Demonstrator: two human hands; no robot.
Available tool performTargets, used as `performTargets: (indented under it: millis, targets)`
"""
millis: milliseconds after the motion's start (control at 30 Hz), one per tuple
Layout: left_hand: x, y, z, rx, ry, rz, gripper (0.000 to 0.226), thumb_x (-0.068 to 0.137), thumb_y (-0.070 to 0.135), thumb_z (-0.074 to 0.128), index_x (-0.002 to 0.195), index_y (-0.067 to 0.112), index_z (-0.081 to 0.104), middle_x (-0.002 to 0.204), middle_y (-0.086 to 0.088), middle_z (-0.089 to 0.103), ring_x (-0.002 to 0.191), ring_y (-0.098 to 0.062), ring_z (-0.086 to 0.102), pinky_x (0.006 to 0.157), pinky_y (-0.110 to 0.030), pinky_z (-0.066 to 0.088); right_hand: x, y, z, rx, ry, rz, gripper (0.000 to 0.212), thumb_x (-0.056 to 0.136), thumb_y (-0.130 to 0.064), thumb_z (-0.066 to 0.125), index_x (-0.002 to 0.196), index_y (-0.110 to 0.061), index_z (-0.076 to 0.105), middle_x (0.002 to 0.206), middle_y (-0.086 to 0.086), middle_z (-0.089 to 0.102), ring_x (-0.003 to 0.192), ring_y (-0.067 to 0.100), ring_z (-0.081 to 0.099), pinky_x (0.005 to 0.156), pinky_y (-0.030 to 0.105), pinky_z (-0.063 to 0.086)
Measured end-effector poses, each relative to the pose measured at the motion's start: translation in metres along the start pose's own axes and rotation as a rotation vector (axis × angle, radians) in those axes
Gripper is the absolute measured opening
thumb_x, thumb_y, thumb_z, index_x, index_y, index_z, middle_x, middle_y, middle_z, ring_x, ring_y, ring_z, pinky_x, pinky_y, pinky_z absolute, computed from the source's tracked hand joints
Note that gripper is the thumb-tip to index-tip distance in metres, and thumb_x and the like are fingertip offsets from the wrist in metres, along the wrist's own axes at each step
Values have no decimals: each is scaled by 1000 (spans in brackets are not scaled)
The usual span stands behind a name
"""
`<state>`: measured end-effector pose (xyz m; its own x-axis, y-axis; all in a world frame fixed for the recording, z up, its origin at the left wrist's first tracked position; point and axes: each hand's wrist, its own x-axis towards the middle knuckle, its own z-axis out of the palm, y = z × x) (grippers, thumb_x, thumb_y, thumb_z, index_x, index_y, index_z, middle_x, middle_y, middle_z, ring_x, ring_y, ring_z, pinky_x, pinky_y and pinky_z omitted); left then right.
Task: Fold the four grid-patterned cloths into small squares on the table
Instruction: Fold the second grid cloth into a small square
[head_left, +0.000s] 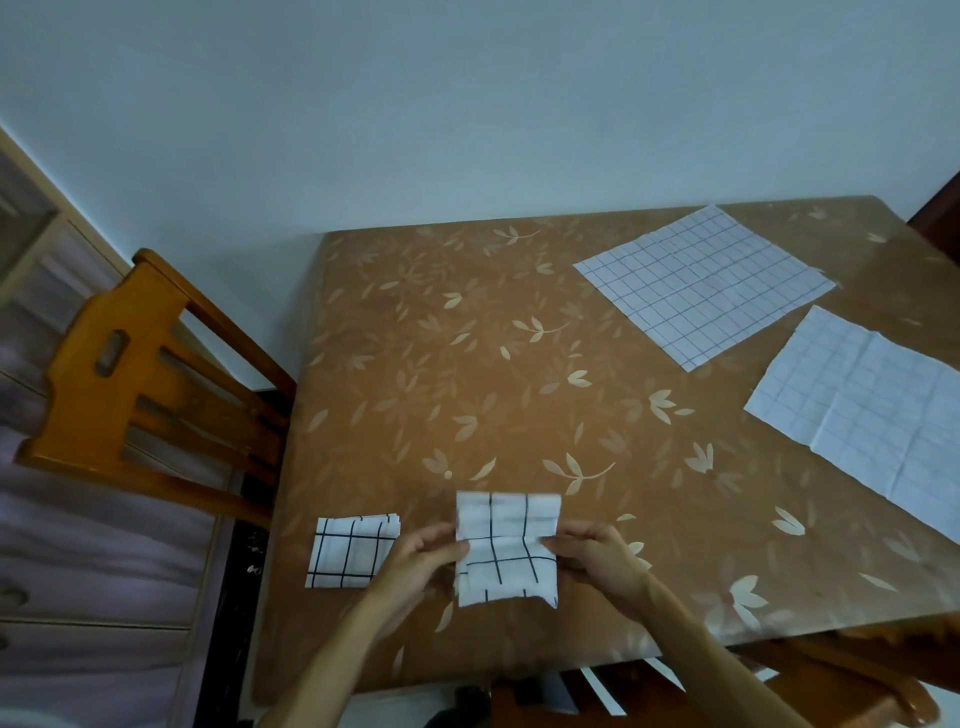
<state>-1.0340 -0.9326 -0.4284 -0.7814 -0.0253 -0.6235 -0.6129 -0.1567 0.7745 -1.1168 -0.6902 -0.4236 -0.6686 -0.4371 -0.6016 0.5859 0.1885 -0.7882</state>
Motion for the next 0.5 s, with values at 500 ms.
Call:
performTargets:
  millis: [500]
  targets:
    - [8, -10, 1, 278, 104, 115, 13, 85, 29, 74, 98, 32, 76, 123, 11, 65, 109, -2, 62, 98, -32, 48, 2, 7, 2, -108, 78, -44, 32, 86, -7, 72, 116, -18, 65, 101, 5, 77, 91, 18, 74, 78, 32, 60]
